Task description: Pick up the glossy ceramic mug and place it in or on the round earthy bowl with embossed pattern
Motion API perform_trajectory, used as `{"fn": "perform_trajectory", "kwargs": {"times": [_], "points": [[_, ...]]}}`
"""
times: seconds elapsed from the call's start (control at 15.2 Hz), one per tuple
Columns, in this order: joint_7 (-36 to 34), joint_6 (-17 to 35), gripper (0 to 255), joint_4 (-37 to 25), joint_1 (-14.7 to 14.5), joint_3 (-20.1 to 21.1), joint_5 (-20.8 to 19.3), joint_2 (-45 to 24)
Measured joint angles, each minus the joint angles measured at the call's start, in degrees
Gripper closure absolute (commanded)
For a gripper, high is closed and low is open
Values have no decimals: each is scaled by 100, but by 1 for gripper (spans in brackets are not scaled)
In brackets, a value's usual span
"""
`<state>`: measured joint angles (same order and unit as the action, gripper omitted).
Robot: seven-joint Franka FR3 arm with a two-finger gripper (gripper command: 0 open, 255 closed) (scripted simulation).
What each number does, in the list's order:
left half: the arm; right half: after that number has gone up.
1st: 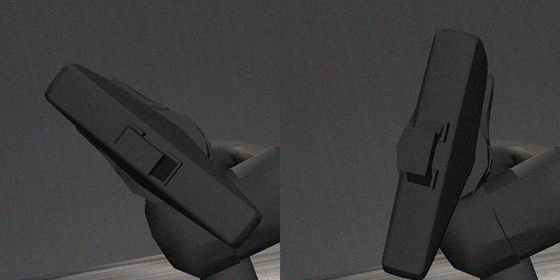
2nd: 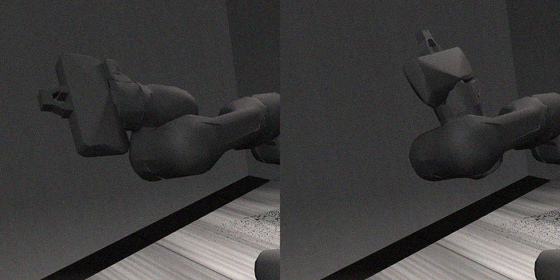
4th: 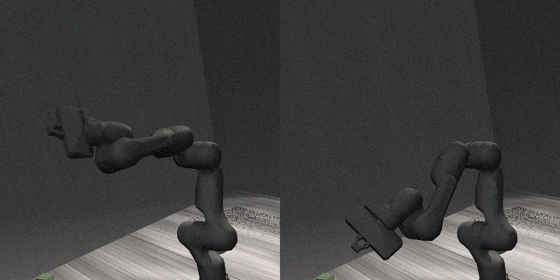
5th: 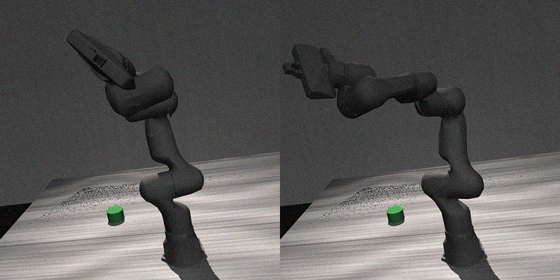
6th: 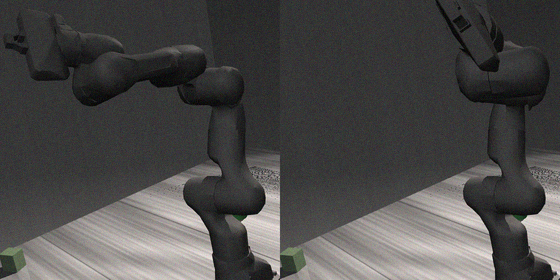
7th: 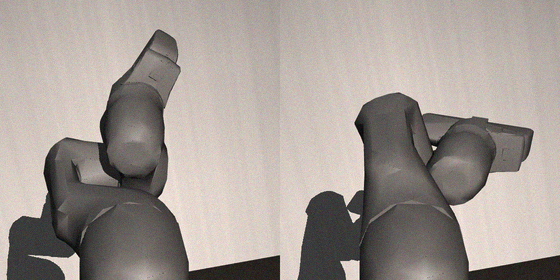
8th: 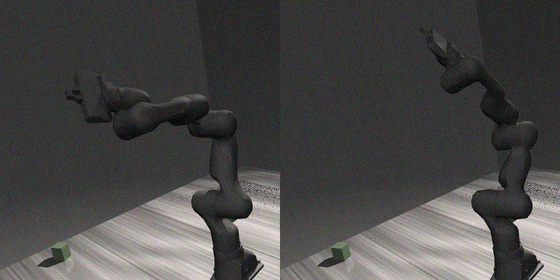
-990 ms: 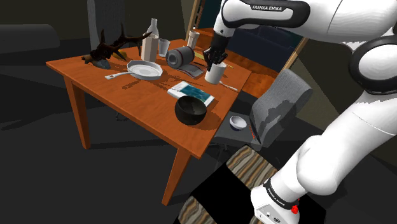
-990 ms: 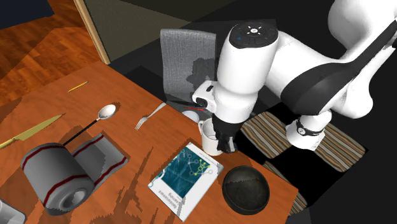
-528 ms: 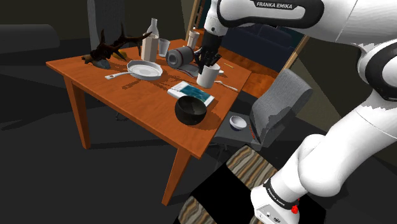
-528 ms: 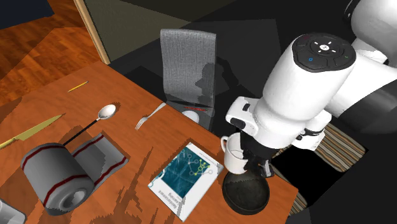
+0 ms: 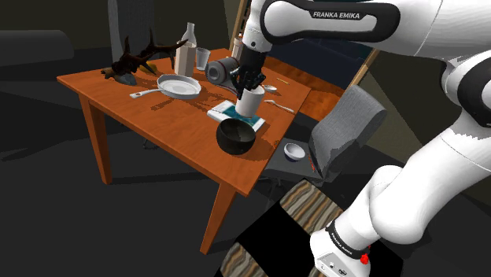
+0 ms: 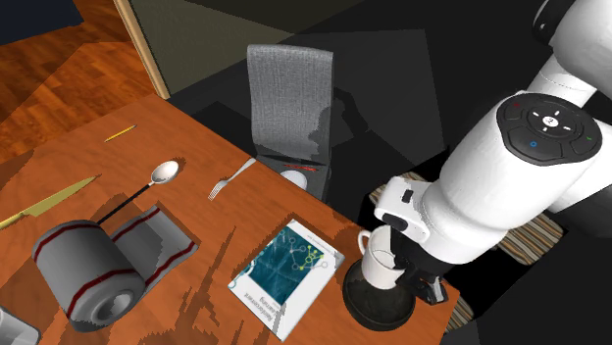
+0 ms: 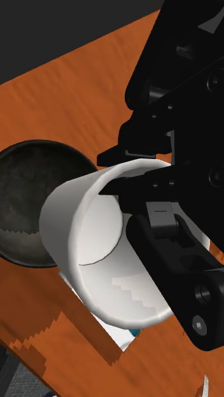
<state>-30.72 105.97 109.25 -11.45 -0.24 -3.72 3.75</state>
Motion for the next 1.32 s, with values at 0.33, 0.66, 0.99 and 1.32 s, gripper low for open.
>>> {"fn": "perform_trajectory", "kwargs": {"times": [0.33, 0.66, 0.99, 1.32], "points": [[-26, 374, 255, 363, 1, -1, -7, -12], [-49, 761, 255, 665, 3, -3, -18, -98], [-72, 1032, 255, 868, 2, -1, -26, -166], [-71, 1058, 0, 884, 3, -3, -27, -173]]}}
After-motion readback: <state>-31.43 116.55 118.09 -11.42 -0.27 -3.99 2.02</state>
